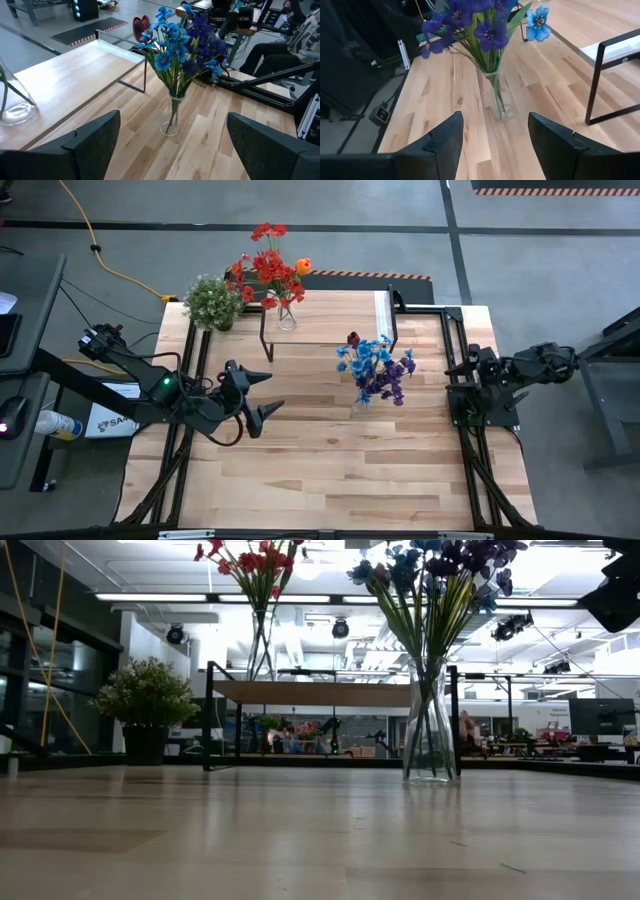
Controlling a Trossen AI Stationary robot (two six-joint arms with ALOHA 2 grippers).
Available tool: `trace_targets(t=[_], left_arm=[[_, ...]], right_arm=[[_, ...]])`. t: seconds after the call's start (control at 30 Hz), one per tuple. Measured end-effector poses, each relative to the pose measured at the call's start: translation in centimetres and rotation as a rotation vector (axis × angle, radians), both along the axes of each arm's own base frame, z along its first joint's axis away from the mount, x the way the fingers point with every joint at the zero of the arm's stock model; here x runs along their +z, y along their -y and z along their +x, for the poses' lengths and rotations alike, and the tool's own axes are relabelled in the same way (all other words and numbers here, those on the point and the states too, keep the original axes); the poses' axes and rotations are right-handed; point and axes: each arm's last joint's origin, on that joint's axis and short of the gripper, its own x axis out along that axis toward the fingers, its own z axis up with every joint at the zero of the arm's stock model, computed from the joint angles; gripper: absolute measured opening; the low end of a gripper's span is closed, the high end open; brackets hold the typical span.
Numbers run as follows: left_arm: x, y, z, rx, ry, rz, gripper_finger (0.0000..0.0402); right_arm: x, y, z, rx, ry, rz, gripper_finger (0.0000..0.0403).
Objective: Pick and place flowers into a vace then onto a shelf
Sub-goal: Put the transparent vase on the shelf
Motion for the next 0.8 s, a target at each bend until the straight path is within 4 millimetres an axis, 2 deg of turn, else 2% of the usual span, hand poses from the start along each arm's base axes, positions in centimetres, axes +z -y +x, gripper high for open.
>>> trace_targets(t=[0.1,0.2,0.43,0.8], left_arm=[[0.0,0.0,0.0,0.000,0.001,-0.001,0.0397],[0.0,0.0,0.0,0.001,0.003,-0.002,0.0397],[0.1,0.0,0.1,0.006,0.016,-0.007,0.0397],[0.1,0.0,0.1,-0.001,0.015,-0.012,0.0397]], right_arm=[[0.0,-0.1,0.3,-0.008,0.017,0.023,0.0213],[-0.7,-0.6,1.4,-0.005,0.052,0.041,0.0210],[-3.8,-1.9,4.4,0.034,0.090,0.090,0.0209],[-7.0,-2.6,6.5,0.010,0.124,0.135,0.0206]])
